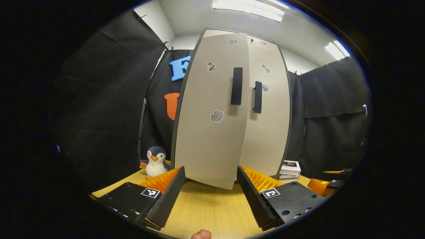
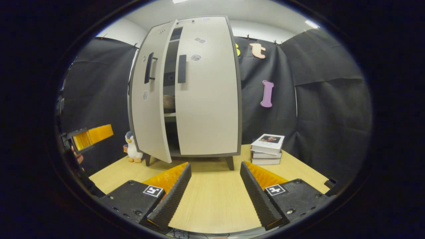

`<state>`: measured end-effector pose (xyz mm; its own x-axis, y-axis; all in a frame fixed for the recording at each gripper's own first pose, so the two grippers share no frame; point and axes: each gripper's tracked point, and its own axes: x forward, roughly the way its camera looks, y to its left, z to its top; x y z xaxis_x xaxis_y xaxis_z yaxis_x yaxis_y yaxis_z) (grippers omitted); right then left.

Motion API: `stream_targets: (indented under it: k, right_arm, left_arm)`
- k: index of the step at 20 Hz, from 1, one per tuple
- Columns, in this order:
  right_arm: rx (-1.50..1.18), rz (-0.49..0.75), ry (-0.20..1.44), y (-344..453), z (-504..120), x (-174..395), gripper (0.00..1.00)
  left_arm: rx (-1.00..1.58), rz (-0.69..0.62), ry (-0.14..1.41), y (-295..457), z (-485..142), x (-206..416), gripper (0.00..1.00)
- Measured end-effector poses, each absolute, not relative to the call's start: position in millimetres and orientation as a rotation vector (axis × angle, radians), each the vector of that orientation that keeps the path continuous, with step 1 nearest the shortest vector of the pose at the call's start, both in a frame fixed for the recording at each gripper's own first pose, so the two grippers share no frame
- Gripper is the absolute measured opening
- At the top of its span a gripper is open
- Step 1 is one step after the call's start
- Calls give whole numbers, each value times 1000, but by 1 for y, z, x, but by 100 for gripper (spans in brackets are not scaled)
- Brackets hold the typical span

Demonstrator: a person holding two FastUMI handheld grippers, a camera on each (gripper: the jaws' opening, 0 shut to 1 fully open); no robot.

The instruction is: Grab one shoe with the right hand and put it into the shoe cabinet, grab the other shoe with the left hand and put it into the shoe cabinet; then close the right door with the right hand and the left door with the left hand.

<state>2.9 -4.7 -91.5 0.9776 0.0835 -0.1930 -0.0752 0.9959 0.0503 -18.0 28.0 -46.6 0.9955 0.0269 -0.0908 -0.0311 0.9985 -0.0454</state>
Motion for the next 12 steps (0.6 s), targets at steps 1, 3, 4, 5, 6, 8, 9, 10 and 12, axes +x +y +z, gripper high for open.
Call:
stream_targets:
  k: [1, 3, 4, 5, 6, 8, 9, 10, 12]
  right_arm:
    - [46, 83, 195, -3, -91, 2, 97]
    - [42, 89, 201, -1, -92, 1, 97]
    - [40, 91, 205, -1, -93, 0, 97]
    - [39, 92, 209, -2, -94, -1, 97]
    - [41, 90, 212, -3, -94, -2, 97]
    - [49, 84, 212, -5, -93, -4, 97]
    - [53, 81, 212, -6, -93, -3, 97]
    - [56, 77, 210, -7, -92, -4, 97]
    - [59, 71, 206, -8, -90, -4, 97]
  left_arm:
    - [-56, 23, 100, 24, -51, -21, 95]
    - [-67, 18, 116, 19, -56, -25, 95]
    - [-67, 18, 120, 20, -57, -26, 95]
    - [-65, 18, 120, 19, -57, -27, 95]
    - [-64, 18, 119, 18, -56, -28, 95]
    - [-63, 13, 116, 17, -54, -27, 95]
    - [-60, 9, 113, 16, -52, -27, 94]
    - [-57, 8, 108, 16, -49, -26, 94]
    - [-51, 6, 98, 15, -46, -26, 95]
